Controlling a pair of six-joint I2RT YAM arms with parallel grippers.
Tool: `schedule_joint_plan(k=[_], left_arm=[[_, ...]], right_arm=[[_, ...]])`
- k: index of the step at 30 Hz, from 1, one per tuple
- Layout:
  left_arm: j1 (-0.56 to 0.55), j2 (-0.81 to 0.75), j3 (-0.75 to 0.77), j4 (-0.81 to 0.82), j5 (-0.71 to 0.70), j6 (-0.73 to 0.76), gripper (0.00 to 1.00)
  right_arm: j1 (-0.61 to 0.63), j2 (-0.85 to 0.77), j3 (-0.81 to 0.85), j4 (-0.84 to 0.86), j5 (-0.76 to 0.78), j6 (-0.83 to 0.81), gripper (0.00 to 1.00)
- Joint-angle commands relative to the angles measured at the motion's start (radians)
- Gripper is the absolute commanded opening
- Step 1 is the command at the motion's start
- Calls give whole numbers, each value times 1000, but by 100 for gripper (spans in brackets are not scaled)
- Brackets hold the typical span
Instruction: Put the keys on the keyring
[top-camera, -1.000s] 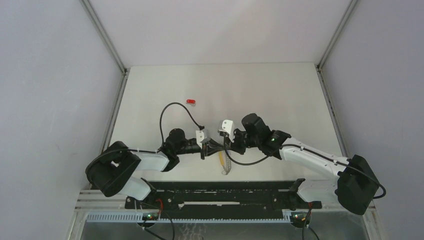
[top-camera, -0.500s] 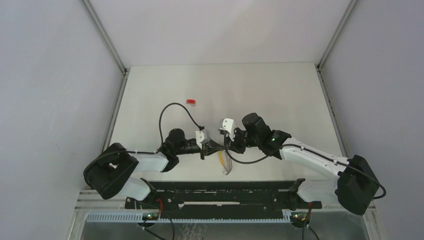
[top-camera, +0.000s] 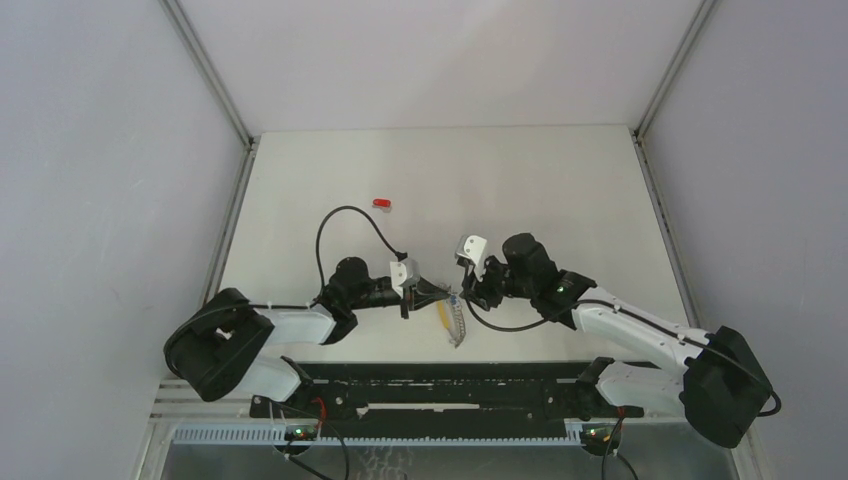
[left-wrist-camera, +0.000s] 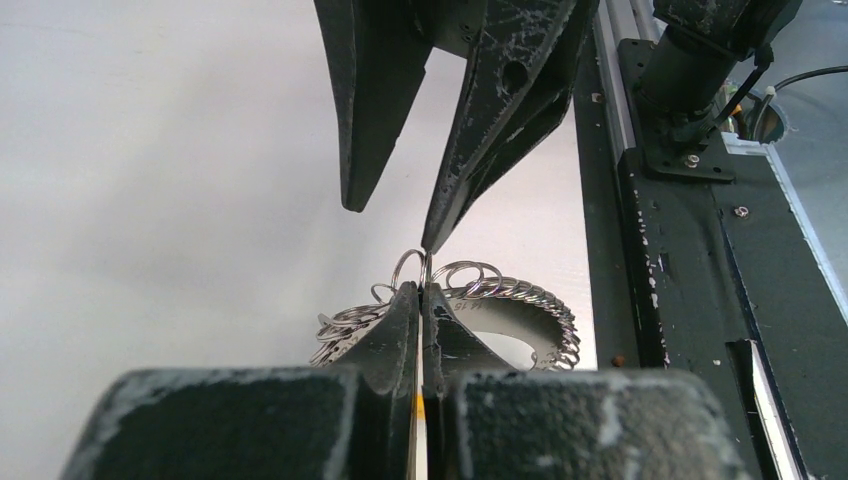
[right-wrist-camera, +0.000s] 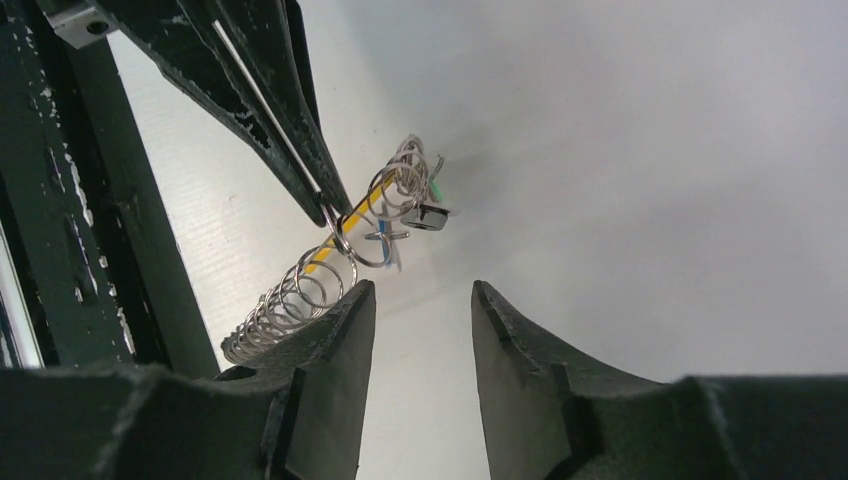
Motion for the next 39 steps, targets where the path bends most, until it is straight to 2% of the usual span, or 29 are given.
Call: schedule_joint_plan(k=[1,14,20,30,34,39], left_arm=[[-6,-27,2,53,-9,24,0],[-8,-42,4,54,7,12,0],[-10,-56,5,49,18,9,0],[-11,-117,32,-123,32,69,0],[-11,-163,55,-249,33,129,0],[-12,-191,78,-324,47,161,0]], right_arm=[[-4,-11,-8,57,-22,18,41],[-10,14,-24,203,-101,38,41],[-42,55,-23,268,-204,73,35],[-77,43,-15,266,-412,-3,34],[-92,83,36,203,-461,-4,33],[-71,86,37,133,-516,-113,35]])
